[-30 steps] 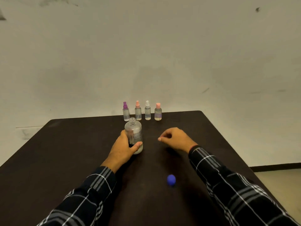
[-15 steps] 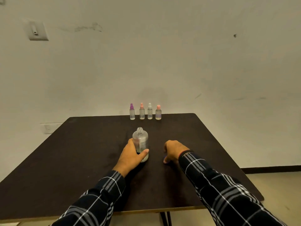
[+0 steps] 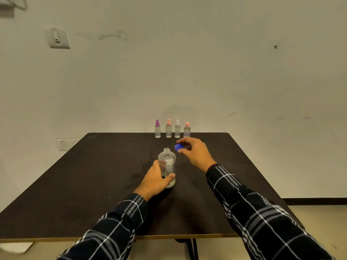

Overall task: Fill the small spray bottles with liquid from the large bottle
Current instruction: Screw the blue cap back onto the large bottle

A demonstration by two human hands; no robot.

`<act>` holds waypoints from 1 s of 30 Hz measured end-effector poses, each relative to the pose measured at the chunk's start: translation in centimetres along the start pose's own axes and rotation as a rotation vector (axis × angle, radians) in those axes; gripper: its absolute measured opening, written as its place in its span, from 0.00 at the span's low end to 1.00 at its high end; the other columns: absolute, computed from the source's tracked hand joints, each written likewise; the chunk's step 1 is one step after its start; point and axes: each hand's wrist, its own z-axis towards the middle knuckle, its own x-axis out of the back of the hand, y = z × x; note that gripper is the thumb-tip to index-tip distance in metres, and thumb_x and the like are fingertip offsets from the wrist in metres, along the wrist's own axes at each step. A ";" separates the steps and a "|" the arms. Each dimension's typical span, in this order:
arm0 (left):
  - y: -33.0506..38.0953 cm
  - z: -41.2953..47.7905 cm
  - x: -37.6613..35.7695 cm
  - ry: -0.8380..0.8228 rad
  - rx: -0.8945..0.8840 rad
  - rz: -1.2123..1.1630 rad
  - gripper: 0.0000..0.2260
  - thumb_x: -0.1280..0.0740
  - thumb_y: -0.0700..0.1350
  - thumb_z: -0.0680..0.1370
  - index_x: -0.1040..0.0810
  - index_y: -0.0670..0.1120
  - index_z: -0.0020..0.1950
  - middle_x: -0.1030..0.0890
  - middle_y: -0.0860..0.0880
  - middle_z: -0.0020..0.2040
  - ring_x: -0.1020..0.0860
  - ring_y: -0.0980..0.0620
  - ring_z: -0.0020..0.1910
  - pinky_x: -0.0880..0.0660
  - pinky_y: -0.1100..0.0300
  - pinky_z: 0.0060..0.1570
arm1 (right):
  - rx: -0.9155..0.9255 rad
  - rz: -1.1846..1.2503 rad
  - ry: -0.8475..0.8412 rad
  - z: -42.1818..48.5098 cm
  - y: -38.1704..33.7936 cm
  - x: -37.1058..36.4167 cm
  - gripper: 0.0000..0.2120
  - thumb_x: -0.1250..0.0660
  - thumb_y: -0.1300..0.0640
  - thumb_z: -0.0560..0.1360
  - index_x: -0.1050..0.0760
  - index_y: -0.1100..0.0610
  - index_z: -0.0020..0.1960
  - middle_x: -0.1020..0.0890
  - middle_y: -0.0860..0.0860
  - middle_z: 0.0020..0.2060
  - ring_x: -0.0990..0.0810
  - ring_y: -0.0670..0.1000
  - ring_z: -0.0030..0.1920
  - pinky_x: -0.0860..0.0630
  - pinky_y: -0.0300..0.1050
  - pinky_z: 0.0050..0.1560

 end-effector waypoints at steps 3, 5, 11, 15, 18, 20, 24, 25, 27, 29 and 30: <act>0.0 0.0 0.0 -0.003 -0.005 -0.009 0.29 0.25 0.52 0.76 0.35 0.47 0.71 0.24 0.54 0.61 0.24 0.55 0.60 0.27 0.61 0.58 | 0.070 -0.005 -0.090 0.7 -1.3 -0.1 0.16 0.30 0.61 0.77 0.21 0.52 0.64 0.18 0.47 0.57 0.22 0.40 0.53 0.27 0.31 0.56; 0.1 0.0 0.1 -0.007 0.004 -0.014 0.29 0.25 0.52 0.76 0.35 0.47 0.71 0.25 0.55 0.61 0.24 0.56 0.59 0.27 0.61 0.58 | 0.097 -0.033 -0.162 1.3 -1.8 -0.3 0.17 0.31 0.62 0.78 0.21 0.52 0.65 0.18 0.49 0.59 0.22 0.43 0.58 0.27 0.38 0.64; 0.3 0.0 0.2 -0.009 0.004 -0.012 0.29 0.25 0.52 0.76 0.35 0.47 0.72 0.25 0.55 0.59 0.24 0.56 0.59 0.27 0.62 0.57 | 0.169 -0.219 -0.345 2.1 -2.9 0.5 0.16 0.34 0.62 0.79 0.21 0.51 0.65 0.19 0.50 0.60 0.23 0.45 0.59 0.28 0.40 0.64; 0.3 0.0 0.3 -0.021 0.014 0.006 0.30 0.26 0.52 0.76 0.35 0.47 0.72 0.26 0.54 0.61 0.24 0.54 0.62 0.26 0.59 0.60 | 0.221 -0.348 -0.397 2.5 -3.9 0.7 0.16 0.34 0.63 0.79 0.21 0.52 0.64 0.19 0.50 0.61 0.23 0.48 0.60 0.27 0.45 0.65; 0.4 0.1 0.2 -0.027 0.031 0.008 0.30 0.25 0.53 0.76 0.35 0.48 0.72 0.25 0.53 0.62 0.25 0.55 0.60 0.27 0.59 0.59 | 0.245 -0.454 -0.442 2.9 -4.7 0.8 0.16 0.33 0.63 0.78 0.21 0.52 0.64 0.19 0.51 0.60 0.22 0.49 0.60 0.27 0.44 0.64; 0.5 0.1 0.2 -0.032 0.035 0.005 0.30 0.25 0.52 0.76 0.35 0.48 0.73 0.24 0.52 0.64 0.25 0.55 0.61 0.27 0.59 0.60 | 0.242 -0.506 -0.449 3.2 -5.2 0.9 0.15 0.31 0.62 0.78 0.20 0.53 0.63 0.18 0.51 0.60 0.21 0.49 0.60 0.26 0.44 0.64; 0.3 0.1 0.3 -0.043 0.027 -0.017 0.30 0.26 0.51 0.76 0.35 0.48 0.73 0.25 0.52 0.65 0.25 0.53 0.64 0.27 0.58 0.61 | 0.216 -0.606 -0.424 3.6 -6.1 0.3 0.15 0.28 0.54 0.76 0.20 0.56 0.62 0.17 0.53 0.56 0.19 0.51 0.57 0.25 0.45 0.62; 0.2 0.1 0.3 -0.043 0.020 -0.019 0.30 0.26 0.51 0.76 0.35 0.48 0.73 0.25 0.52 0.65 0.24 0.53 0.64 0.26 0.58 0.61 | 0.198 -0.625 -0.402 3.6 -6.2 0.1 0.15 0.28 0.52 0.76 0.19 0.57 0.60 0.17 0.54 0.55 0.19 0.51 0.55 0.24 0.45 0.61; 0.2 0.0 0.3 -0.043 0.015 -0.024 0.30 0.26 0.51 0.76 0.35 0.48 0.73 0.24 0.51 0.65 0.24 0.53 0.63 0.26 0.57 0.62 | 0.166 -0.656 -0.346 3.4 -6.1 -0.4 0.17 0.28 0.47 0.75 0.19 0.57 0.58 0.16 0.54 0.51 0.19 0.52 0.52 0.22 0.46 0.58; 0.2 0.0 0.3 -0.043 0.005 -0.027 0.30 0.26 0.51 0.76 0.35 0.48 0.73 0.24 0.52 0.65 0.24 0.53 0.64 0.25 0.56 0.63 | 0.132 -0.655 -0.294 3.1 -5.9 -0.7 0.19 0.29 0.45 0.75 0.19 0.58 0.57 0.17 0.54 0.49 0.19 0.52 0.50 0.22 0.47 0.57; 0.2 -0.1 0.3 -0.041 0.000 -0.026 0.30 0.26 0.51 0.76 0.35 0.48 0.73 0.24 0.52 0.65 0.24 0.53 0.64 0.25 0.56 0.63 | 0.111 -0.640 -0.273 2.9 -5.9 -0.8 0.19 0.29 0.44 0.75 0.19 0.58 0.56 0.17 0.54 0.49 0.19 0.52 0.50 0.22 0.47 0.57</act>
